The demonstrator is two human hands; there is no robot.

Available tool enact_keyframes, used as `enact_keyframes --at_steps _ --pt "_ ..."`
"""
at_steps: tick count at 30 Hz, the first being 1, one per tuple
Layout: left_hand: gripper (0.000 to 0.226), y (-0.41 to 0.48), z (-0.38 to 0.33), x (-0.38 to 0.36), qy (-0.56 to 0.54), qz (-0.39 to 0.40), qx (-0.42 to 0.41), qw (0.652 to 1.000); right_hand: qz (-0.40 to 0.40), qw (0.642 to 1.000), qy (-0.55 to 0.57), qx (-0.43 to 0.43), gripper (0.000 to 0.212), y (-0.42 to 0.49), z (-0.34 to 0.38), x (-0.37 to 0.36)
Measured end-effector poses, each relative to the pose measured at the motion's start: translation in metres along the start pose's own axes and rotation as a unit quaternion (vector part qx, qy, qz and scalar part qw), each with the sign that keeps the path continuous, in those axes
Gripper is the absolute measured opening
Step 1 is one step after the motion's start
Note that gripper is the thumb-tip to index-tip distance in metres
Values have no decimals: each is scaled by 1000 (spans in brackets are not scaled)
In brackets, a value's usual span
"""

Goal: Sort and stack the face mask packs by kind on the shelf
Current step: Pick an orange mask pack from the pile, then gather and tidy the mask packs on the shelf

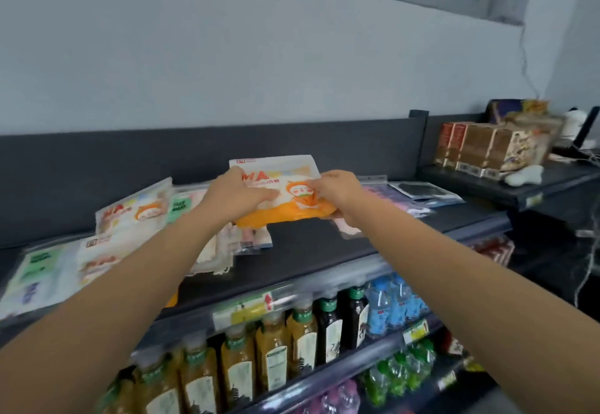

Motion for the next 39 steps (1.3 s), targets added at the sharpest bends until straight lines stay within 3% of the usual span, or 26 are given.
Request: enact_keyframes --at_steps 3,5,8,9,18,22,25,29,32,34,36,39 --pt "55 3 -22 -52 6 -4 4 1000 -21 999 -46 14 16 40 -23 37" --pt "63 9 -24 -84 32 -16 11 999 -8 997 -78 27 21 63 -41 47" --pt "70 19 -9 -124 69 -24 43 996 32 995 -87 24 63 92 -65 46" --pt "68 21 -3 -133 81 -25 53 995 46 994 -97 30 66 100 -71 42" --pt "53 42 12 -151 177 -56 54 981 61 974 -171 139 51 135 -84 -17" --pt "50 33 -6 -128 88 -57 35 994 35 961 -177 209 43 123 -56 -27" --pt "55 28 -16 -86 15 -81 28 996 32 958 -116 259 32 99 -22 -42" --pt "57 27 11 -8 74 -136 28 988 67 956 -46 281 20 48 14 -83" --pt "65 20 62 40 172 -119 107 972 126 958 -81 244 9 10 22 -133" --pt "67 11 94 62 200 -85 175 960 158 949 -164 219 25 -10 21 -163" --pt "68 4 117 74 157 -54 223 961 149 948 -215 182 33 -21 22 -180" --pt "58 2 135 78 52 -37 243 968 147 961 -200 123 25 -32 22 -198"
Point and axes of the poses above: each hand's wrist, its own y-axis towards the middle knuckle, its own x-axis out of the back of the hand, z = x × y, the point moved 8 cm from there along y, towards the middle knuckle, and after that the axes turned 13 degrees about -z, right-handed, at the moved point
